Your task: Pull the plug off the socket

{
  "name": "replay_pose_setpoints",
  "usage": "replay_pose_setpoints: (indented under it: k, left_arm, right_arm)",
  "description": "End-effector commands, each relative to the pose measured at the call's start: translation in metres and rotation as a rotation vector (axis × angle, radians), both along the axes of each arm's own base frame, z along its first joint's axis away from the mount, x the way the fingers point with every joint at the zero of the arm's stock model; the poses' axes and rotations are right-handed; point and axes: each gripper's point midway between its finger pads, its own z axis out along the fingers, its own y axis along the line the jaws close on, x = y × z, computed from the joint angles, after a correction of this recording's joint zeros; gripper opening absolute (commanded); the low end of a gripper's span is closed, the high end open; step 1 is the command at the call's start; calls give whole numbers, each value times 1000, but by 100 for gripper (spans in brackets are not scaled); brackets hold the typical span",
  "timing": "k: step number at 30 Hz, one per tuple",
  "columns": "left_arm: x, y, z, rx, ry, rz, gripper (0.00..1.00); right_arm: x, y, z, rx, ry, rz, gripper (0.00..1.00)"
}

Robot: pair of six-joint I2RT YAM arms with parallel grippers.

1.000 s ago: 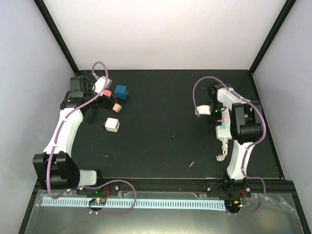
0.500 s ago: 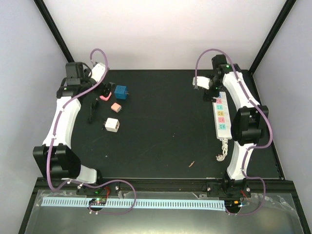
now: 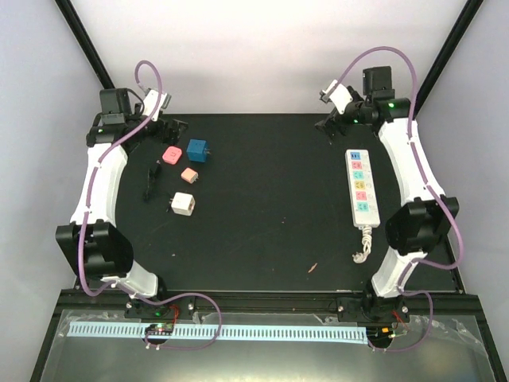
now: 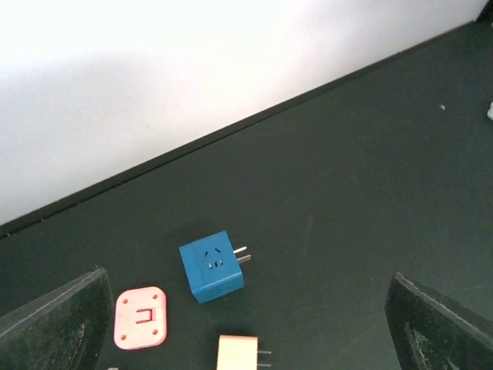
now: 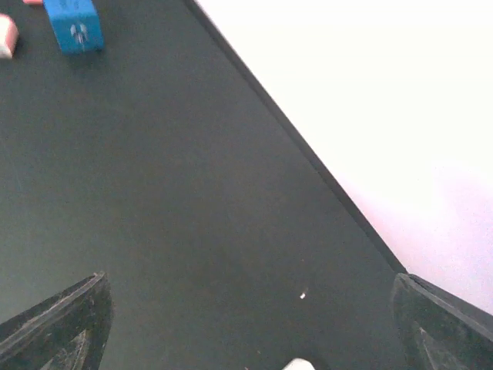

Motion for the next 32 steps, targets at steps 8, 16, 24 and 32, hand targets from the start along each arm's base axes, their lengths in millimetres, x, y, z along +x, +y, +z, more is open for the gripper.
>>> replay_pose_setpoints:
  k: [8, 16, 24, 32]
  left_arm:
    - [20, 46, -3, -178, 54, 207, 99]
    - [5, 78, -52, -155, 172, 303, 99]
    - [-8, 88, -78, -159, 220, 345, 99]
    - [-11, 91, -78, -165, 211, 381, 99]
  right_arm:
    - [-19, -21, 69, 441, -130, -247, 100]
    - [-25, -86, 36, 594, -65, -404, 100]
    - [-29, -126, -16, 623, 0, -523, 100]
    - [-30, -122, -26, 661, 48, -489, 100]
